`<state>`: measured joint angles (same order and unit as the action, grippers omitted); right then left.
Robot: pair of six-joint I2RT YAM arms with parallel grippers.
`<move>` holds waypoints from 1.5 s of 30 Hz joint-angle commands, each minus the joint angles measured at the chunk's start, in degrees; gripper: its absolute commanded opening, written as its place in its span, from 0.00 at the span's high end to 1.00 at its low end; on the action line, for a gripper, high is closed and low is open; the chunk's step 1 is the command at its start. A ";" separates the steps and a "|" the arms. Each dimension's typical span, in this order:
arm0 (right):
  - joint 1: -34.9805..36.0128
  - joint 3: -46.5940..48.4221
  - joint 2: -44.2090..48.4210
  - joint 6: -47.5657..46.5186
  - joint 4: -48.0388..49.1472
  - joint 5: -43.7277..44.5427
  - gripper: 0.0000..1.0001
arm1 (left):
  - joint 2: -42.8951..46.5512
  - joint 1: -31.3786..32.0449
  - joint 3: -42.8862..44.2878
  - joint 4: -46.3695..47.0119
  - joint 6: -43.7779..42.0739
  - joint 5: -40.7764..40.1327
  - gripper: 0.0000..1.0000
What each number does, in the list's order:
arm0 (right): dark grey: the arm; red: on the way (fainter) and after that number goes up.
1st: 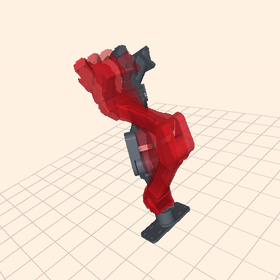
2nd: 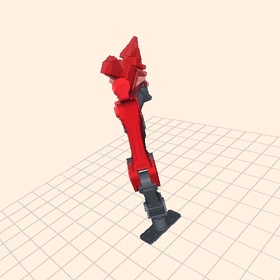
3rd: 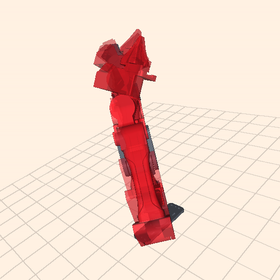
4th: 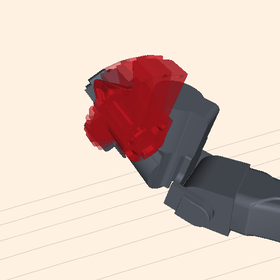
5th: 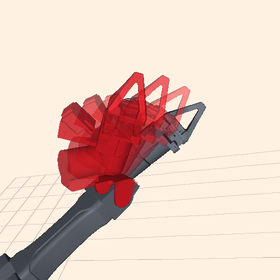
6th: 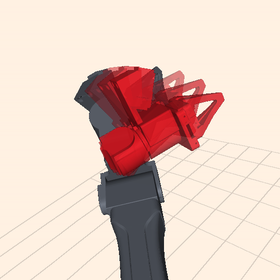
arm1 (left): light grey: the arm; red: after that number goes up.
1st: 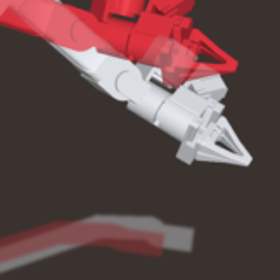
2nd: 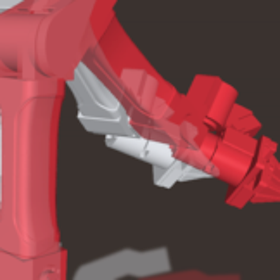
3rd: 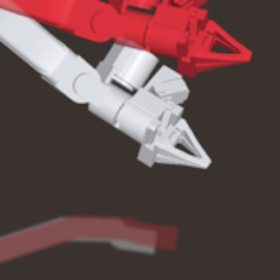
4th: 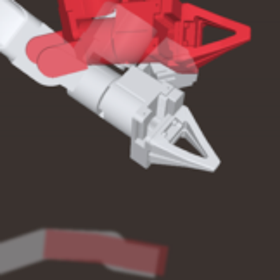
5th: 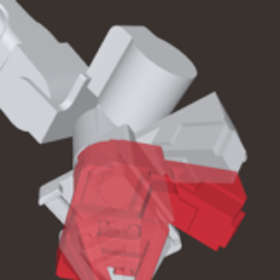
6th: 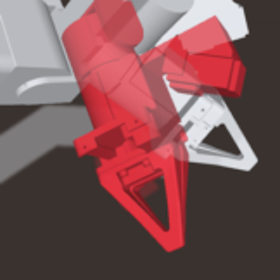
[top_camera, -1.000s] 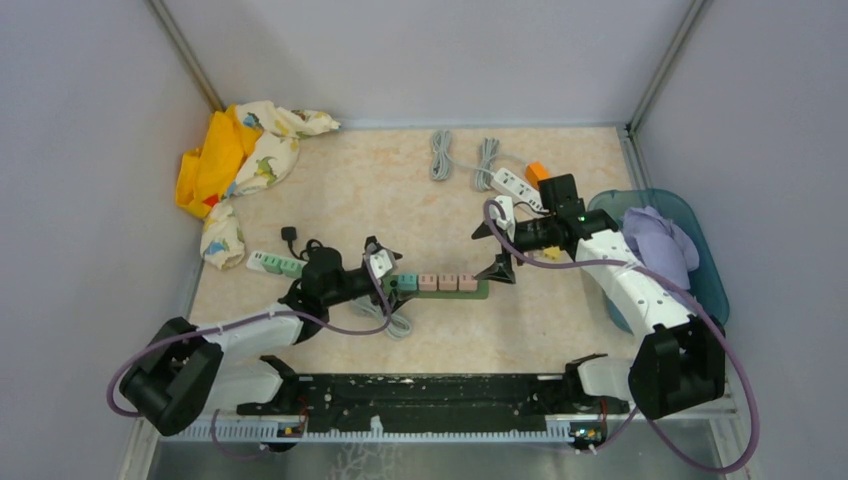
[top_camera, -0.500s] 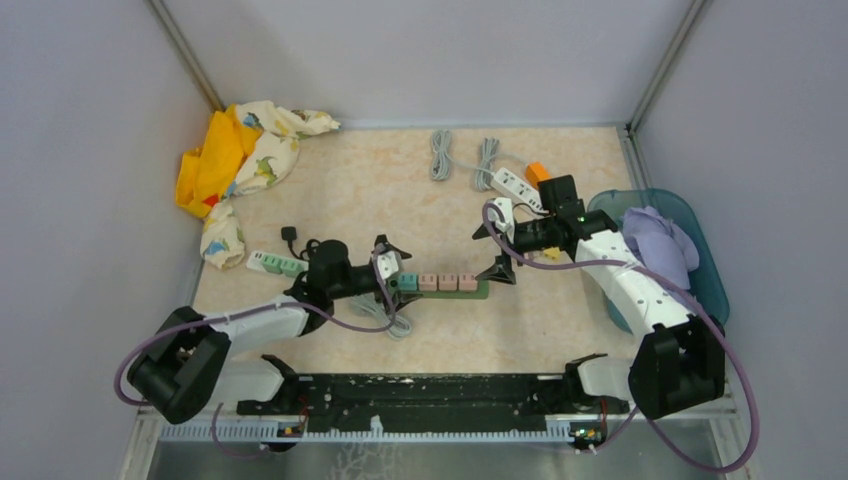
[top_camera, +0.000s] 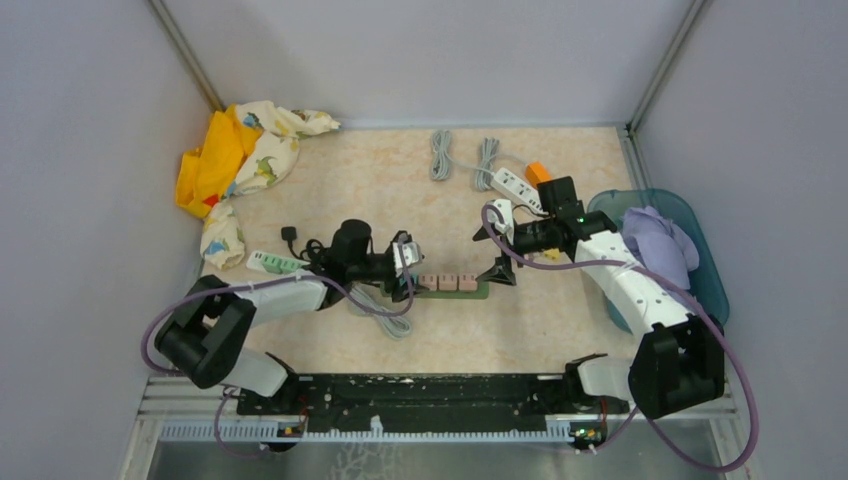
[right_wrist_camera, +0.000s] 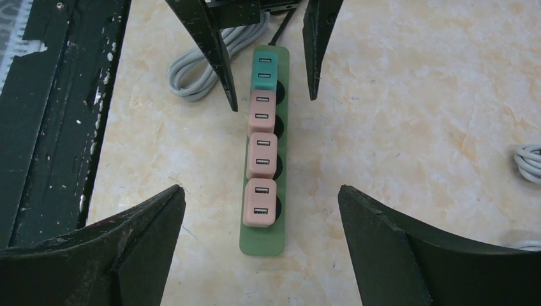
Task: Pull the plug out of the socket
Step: Remove the plug from the socket.
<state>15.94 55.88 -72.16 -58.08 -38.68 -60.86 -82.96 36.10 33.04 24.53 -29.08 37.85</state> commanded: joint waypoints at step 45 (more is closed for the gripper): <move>0.18 -6.32 -4.17 -11.62 5.17 8.01 0.12 | -3.96 10.31 5.05 -1.69 5.24 -8.82 1.00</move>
<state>15.97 48.34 -76.14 -65.78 -35.18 -53.54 -87.74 44.14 38.06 16.75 -26.35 30.39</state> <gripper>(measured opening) 0.880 0.380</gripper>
